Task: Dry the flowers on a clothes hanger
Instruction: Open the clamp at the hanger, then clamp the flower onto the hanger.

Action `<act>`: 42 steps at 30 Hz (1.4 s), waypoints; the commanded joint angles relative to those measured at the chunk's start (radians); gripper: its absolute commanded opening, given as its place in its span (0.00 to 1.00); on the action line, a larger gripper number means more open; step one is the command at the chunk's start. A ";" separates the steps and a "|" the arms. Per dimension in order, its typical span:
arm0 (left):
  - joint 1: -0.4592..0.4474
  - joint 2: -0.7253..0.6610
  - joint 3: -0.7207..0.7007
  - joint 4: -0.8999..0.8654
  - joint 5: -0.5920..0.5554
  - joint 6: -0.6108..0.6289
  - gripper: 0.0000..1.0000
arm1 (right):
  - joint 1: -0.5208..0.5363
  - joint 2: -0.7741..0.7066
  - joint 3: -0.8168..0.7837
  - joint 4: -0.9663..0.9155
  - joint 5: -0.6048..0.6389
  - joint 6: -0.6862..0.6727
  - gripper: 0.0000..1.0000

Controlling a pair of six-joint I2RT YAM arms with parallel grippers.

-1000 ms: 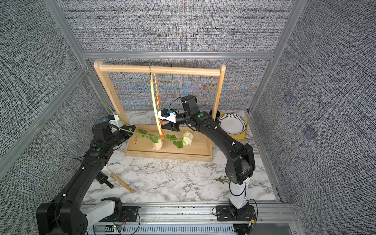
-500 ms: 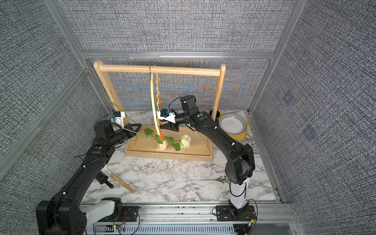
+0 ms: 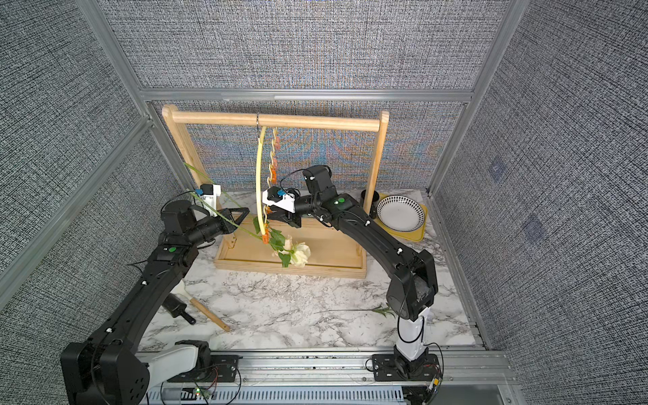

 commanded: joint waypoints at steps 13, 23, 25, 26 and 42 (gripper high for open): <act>0.000 0.040 0.068 0.039 0.112 0.018 0.02 | 0.028 -0.041 -0.045 0.116 0.127 0.249 0.26; -0.001 0.069 0.022 0.140 0.107 -0.055 0.02 | 0.028 -0.060 -0.073 0.179 0.091 0.301 0.26; 0.000 0.074 0.013 0.145 0.092 -0.058 0.02 | 0.028 -0.058 -0.078 0.181 0.092 0.298 0.26; -0.001 0.076 0.008 0.150 0.089 -0.061 0.02 | 0.028 -0.056 -0.078 0.181 0.093 0.297 0.26; -0.023 0.121 -0.024 0.258 0.123 -0.137 0.02 | 0.040 -0.025 -0.081 0.289 0.097 0.379 0.26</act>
